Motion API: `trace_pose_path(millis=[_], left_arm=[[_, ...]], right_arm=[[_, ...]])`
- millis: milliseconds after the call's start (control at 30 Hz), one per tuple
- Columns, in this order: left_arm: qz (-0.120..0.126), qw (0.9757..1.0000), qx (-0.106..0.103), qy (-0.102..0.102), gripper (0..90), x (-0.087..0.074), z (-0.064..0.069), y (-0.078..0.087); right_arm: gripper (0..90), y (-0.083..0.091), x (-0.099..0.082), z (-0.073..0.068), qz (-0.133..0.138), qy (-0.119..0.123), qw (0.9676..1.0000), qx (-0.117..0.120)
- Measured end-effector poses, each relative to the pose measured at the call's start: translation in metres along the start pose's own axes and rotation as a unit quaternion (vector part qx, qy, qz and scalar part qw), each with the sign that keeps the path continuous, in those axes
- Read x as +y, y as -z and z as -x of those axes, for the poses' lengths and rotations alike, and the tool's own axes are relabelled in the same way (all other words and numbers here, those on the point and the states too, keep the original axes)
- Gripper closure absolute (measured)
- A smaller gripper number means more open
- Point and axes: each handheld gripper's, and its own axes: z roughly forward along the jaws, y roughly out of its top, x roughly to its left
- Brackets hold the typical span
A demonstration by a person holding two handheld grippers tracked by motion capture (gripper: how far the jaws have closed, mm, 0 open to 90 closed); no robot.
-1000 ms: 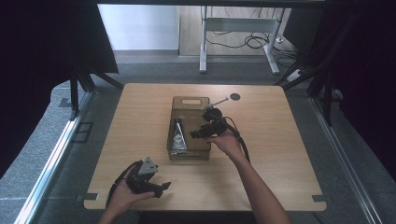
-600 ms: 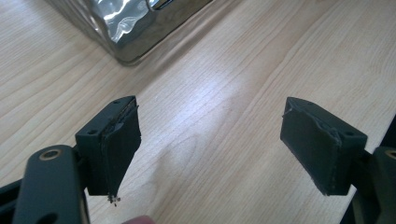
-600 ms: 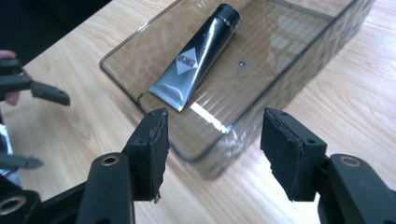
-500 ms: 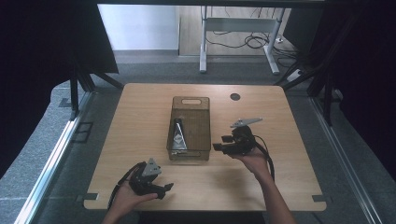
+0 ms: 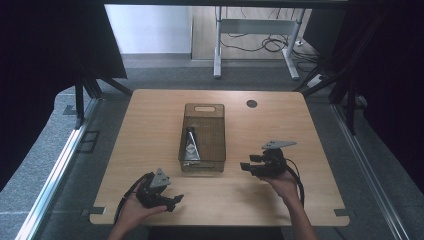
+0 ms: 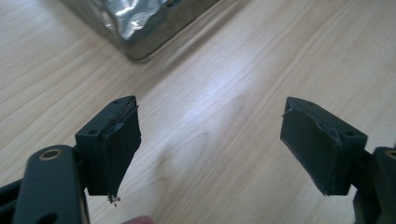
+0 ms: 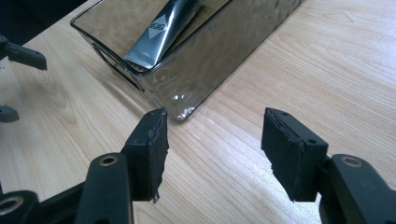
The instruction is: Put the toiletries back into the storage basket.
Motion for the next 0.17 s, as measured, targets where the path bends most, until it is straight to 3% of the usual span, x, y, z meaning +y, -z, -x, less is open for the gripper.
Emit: trace_pose_path(millis=[167], left_arm=[[0.007,0.9999,0.008,0.008,20.3,-0.002,-0.0062,0.0053]], right_arm=[[33.0,0.0005,-0.0078,0.0013,-0.001,0.0,0.9999,-0.015]])
